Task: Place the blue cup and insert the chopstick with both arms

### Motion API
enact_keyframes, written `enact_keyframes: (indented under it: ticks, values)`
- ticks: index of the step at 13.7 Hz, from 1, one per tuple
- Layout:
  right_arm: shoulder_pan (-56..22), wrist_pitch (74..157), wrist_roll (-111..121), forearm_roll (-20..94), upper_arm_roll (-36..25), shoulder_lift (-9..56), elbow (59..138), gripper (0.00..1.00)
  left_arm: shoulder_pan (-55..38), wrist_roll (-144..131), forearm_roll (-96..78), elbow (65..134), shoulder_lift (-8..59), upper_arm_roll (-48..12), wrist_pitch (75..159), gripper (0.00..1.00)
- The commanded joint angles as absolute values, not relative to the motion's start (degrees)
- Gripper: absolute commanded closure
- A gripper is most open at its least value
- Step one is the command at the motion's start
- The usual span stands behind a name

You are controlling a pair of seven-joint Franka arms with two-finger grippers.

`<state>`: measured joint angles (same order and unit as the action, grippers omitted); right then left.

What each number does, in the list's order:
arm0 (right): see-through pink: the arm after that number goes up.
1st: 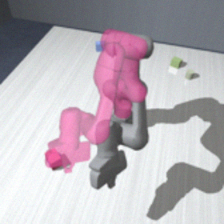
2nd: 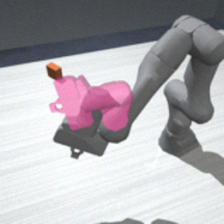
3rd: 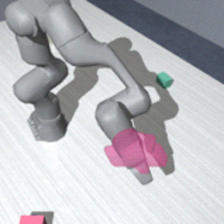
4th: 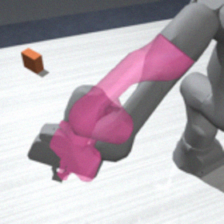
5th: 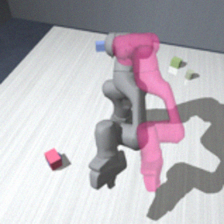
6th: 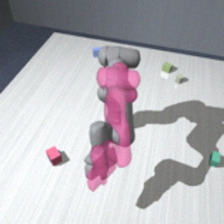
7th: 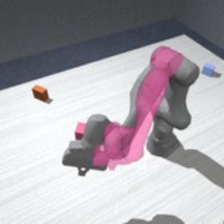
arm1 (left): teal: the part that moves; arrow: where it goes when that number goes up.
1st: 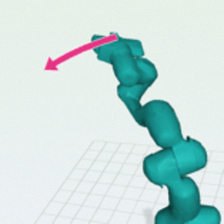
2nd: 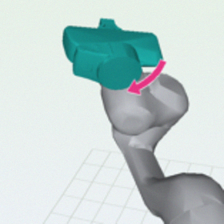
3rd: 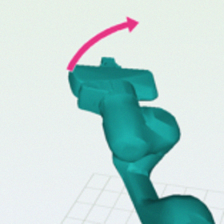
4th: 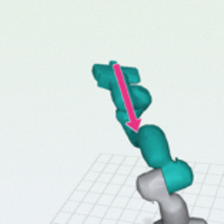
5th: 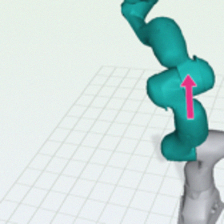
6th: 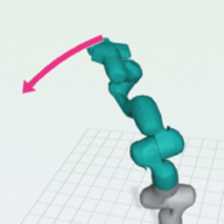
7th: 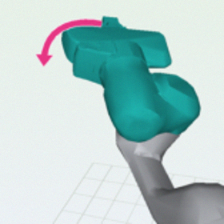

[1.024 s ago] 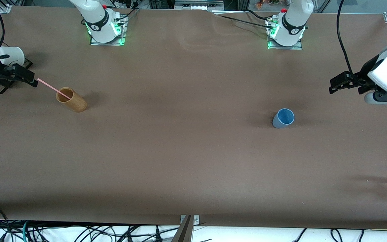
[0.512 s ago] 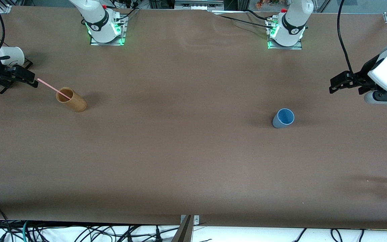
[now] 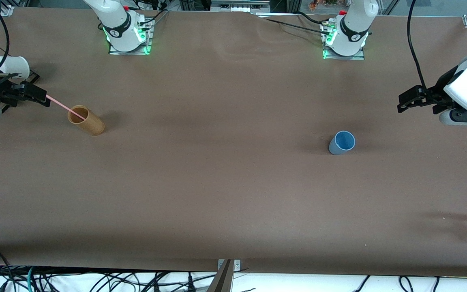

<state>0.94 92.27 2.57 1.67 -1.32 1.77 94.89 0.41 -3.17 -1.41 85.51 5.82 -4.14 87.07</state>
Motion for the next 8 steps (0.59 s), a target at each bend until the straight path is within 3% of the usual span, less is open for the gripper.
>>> enact_keyframes:
  ticks: [1,8]
  values:
    - [1.4,90.3,3.5,1.3,-0.8,2.8,93.5,0.0,0.7,-2.0,-2.5,84.4,6.0,-4.0,86.7,0.0]
    - [1.5,88.5,5.5,1.2,-1.1,3.0,93.6,0.0,0.6,-2.5,-2.5,84.4,6.5,-4.0,86.7,0.0]
